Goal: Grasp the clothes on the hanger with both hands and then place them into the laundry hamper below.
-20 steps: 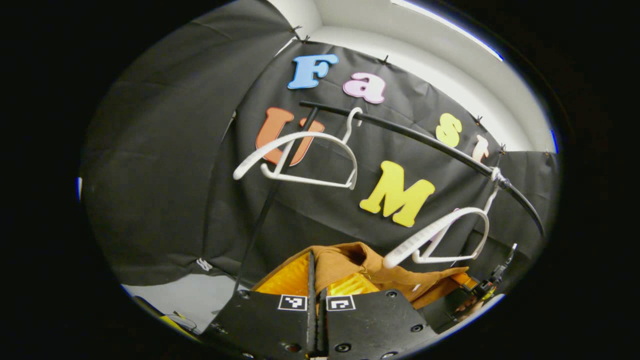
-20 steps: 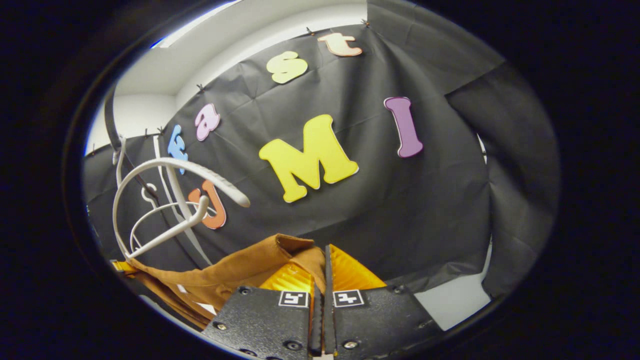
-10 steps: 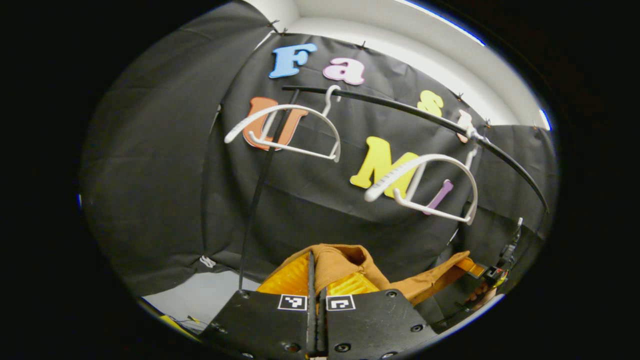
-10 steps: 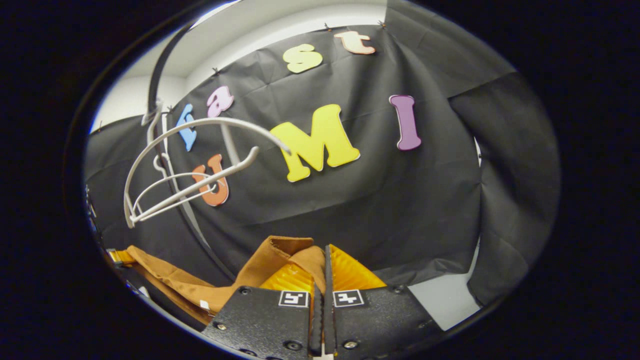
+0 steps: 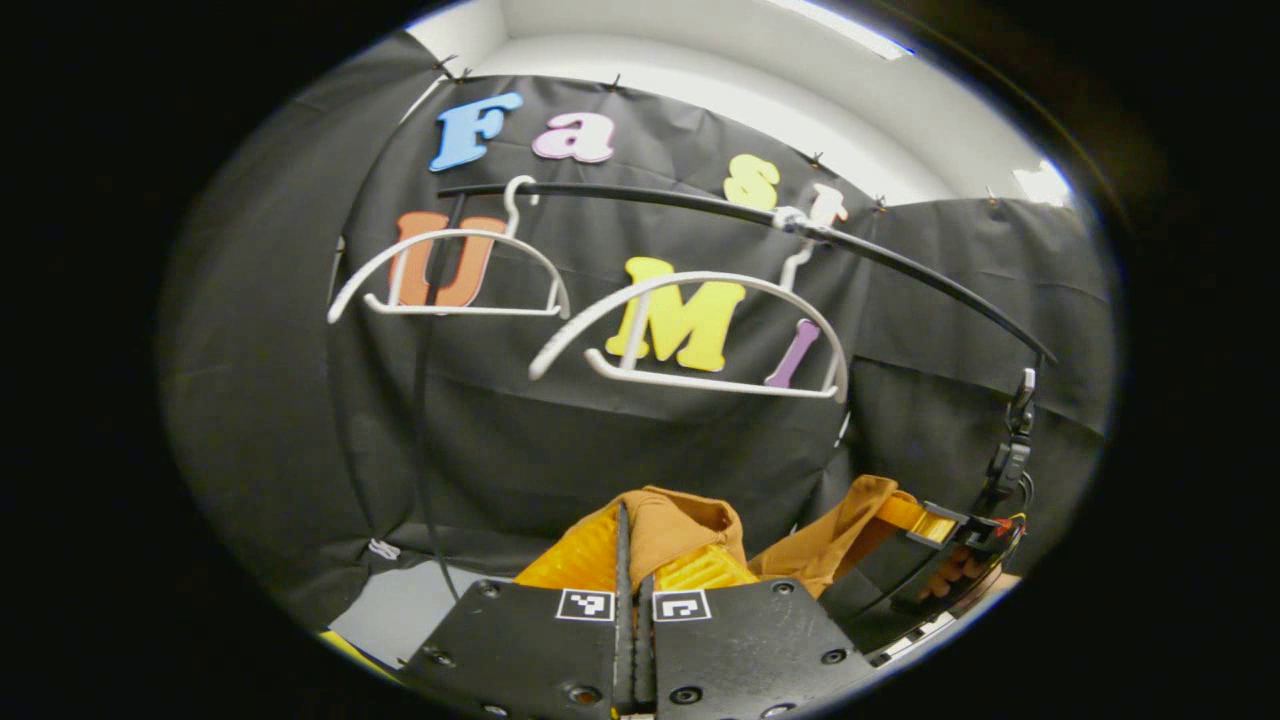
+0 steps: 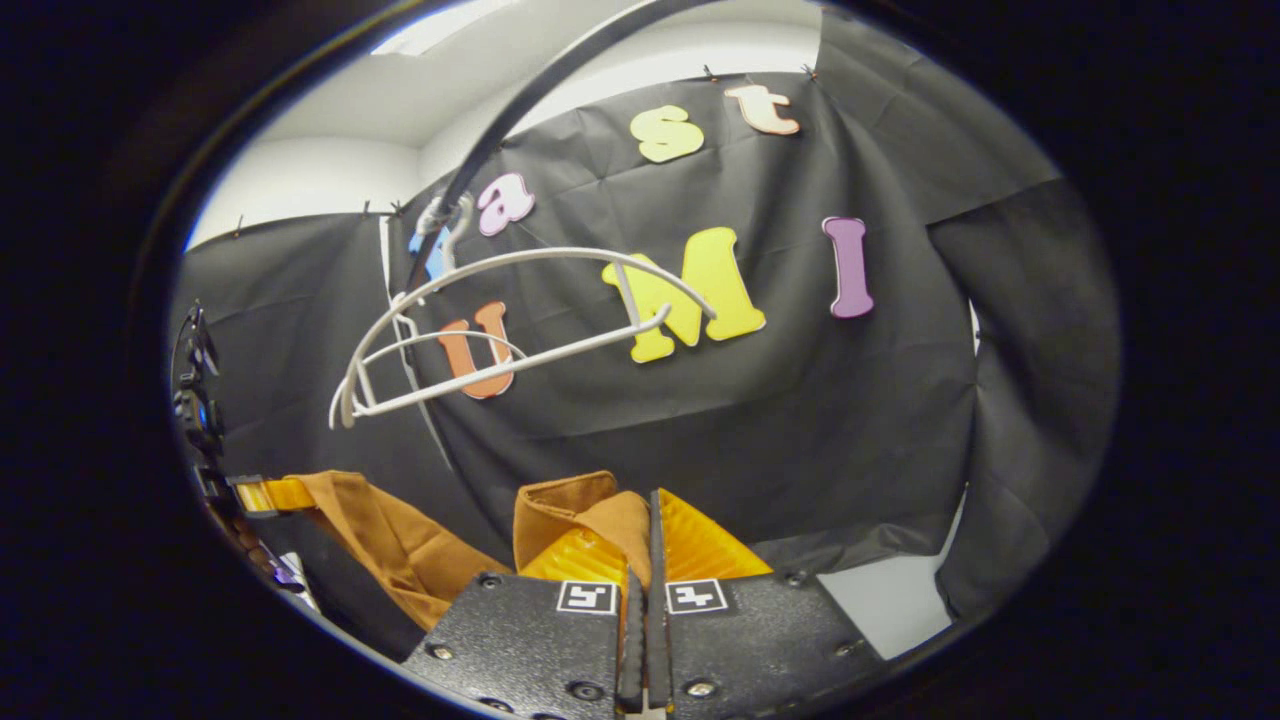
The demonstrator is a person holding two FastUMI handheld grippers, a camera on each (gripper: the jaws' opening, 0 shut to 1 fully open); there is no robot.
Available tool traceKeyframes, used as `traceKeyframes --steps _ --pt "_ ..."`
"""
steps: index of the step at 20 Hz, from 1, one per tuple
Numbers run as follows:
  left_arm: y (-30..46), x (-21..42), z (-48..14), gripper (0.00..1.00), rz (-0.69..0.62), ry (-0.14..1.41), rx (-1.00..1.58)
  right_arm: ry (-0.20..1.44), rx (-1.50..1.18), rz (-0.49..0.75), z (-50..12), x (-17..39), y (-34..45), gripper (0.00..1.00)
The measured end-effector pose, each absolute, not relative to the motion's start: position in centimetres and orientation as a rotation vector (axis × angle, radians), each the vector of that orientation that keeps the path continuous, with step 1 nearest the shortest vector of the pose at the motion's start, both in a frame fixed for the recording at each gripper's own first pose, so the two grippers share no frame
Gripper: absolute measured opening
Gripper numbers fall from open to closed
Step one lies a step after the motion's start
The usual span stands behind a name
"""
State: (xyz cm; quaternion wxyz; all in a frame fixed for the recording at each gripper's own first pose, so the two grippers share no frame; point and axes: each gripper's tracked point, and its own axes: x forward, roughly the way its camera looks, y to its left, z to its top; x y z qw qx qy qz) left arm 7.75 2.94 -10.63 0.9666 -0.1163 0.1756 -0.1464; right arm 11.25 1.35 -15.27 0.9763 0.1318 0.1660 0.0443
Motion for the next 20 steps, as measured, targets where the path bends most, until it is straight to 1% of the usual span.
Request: traceKeyframes --steps 1,2,3,4,9,10,11,12,13,14,15,16,17,20 --pt "2.2 7.5 -10.3 0.00 -0.316 0.352 -0.226 0.335 0.266 0.104 -14.9 11.0 1.9 0.05" --pt "1.3 7.4 -10.0 0.05 -0.337 0.346 -0.220 0.331 0.266 0.119 -14.6 10.7 2.5 0.05" --pt "0.5 7.3 -9.7 0.01 -0.354 0.338 -0.215 0.329 0.264 0.133 -14.2 10.4 3.3 0.05" --pt "-0.1 7.3 -9.3 0.05 -0.369 0.333 -0.214 0.327 0.264 0.148 -13.8 10.2 3.9 0.05" --pt "-3.0 7.6 -7.0 0.05 -0.441 0.303 -0.219 0.301 0.275 0.236 -11.2 10.5 7.1 0.05" --pt "-3.5 7.9 -6.6 0.00 -0.456 0.301 -0.213 0.295 0.282 0.256 -10.7 10.5 7.7 0.05" --pt "-4.0 8.1 -6.2 0.00 -0.468 0.291 -0.205 0.291 0.286 0.269 -10.4 10.7 8.1 0.05" --pt "-4.4 8.3 -6.1 0.05 -0.476 0.287 -0.198 0.288 0.285 0.285 -10.5 10.9 8.4 0.05" --pt "-4.8 8.5 -6.2 0.00 -0.483 0.286 -0.195 0.293 0.283 0.294 -10.7 11.1 8.6 0.05" --pt "-5.1 8.5 -6.6 0.05 -0.484 0.289 -0.196 0.306 0.282 0.304 -11.3 11.1 8.9 0.05" --pt "-5.3 8.6 -7.4 0.05 -0.485 0.304 -0.201 0.327 0.280 0.302 -12.2 11.3 8.7 0.05" --pt "-5.7 8.8 -8.4 0.00 -0.483 0.324 -0.205 0.352 0.284 0.305 -13.3 11.4 8.7 0.05" --pt "-6.1 8.9 -9.8 0.05 -0.481 0.352 -0.210 0.382 0.284 0.303 -14.6 11.5 8.8 0.05" --pt "-7.2 8.6 -15.0 0.06 -0.475 0.457 -0.207 0.495 0.311 0.306 -19.6 11.0 8.9 0.05"
